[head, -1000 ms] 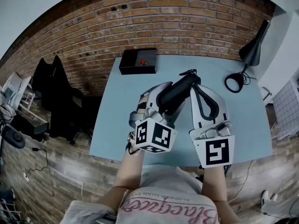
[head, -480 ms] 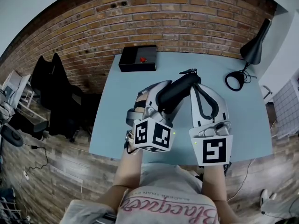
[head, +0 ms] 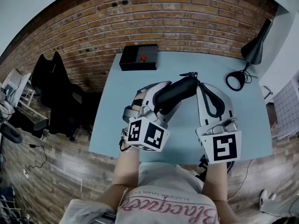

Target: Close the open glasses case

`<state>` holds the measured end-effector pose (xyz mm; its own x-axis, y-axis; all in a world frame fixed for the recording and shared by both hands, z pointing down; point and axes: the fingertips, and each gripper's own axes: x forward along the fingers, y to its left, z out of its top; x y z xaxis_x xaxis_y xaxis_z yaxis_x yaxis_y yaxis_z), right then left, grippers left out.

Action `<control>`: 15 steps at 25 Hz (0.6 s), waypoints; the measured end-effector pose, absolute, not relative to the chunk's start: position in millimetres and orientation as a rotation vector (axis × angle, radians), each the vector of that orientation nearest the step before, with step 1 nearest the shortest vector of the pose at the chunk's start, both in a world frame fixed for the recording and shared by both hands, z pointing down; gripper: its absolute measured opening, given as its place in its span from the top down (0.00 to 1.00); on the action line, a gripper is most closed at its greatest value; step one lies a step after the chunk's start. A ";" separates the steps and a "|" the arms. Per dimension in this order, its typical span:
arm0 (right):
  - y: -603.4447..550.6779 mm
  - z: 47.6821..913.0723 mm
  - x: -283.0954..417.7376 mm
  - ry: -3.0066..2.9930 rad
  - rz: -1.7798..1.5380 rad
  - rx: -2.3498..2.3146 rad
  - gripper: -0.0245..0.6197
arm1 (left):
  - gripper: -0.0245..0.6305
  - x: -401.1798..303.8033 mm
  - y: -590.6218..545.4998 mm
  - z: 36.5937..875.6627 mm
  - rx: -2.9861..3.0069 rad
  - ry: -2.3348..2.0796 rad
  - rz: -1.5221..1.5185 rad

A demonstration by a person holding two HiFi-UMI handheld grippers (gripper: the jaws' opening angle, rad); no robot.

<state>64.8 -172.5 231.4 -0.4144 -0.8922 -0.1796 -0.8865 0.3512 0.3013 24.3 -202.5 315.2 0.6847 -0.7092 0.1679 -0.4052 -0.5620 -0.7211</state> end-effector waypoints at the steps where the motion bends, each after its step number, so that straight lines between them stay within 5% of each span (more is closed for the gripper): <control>1: -172.4 232.4 66.5 -2.580 -0.538 1.680 0.93 | 0.56 23.8 -201.0 315.2 -2.225 0.837 -0.586; 15: -169.5 257.3 85.6 -2.879 -0.063 1.393 0.93 | 0.56 20.5 -172.7 312.7 -2.340 0.618 -0.488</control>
